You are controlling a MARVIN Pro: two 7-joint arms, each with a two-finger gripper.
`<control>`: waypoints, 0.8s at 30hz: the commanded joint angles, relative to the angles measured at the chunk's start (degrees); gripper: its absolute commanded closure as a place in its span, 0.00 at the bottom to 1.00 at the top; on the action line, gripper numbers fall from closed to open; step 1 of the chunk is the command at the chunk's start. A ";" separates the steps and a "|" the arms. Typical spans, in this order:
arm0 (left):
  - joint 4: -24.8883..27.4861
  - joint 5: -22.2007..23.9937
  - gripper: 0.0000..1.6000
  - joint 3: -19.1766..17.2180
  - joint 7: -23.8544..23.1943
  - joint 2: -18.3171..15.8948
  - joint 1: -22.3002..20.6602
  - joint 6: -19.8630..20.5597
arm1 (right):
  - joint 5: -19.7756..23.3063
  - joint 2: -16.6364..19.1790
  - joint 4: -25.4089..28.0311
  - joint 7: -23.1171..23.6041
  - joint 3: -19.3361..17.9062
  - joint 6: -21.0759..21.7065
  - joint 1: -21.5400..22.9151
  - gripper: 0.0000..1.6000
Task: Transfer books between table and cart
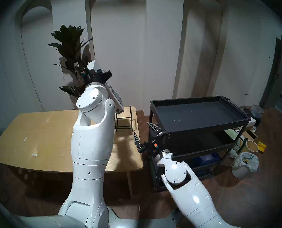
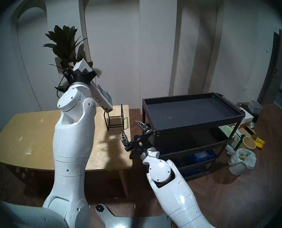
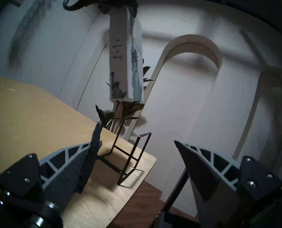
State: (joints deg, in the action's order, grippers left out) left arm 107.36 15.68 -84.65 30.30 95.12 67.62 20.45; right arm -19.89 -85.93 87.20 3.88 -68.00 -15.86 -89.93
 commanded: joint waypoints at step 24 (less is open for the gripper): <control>1.26 -9.94 1.00 12.43 13.82 3.53 1.49 0.57 | 11.64 -7.55 -12.14 -15.87 10.40 -2.70 14.13 0.00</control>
State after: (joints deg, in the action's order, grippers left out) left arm 108.95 7.76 -74.19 42.95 97.99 70.12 22.35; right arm -11.80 -91.28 75.20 -10.23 -58.75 -18.76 -79.07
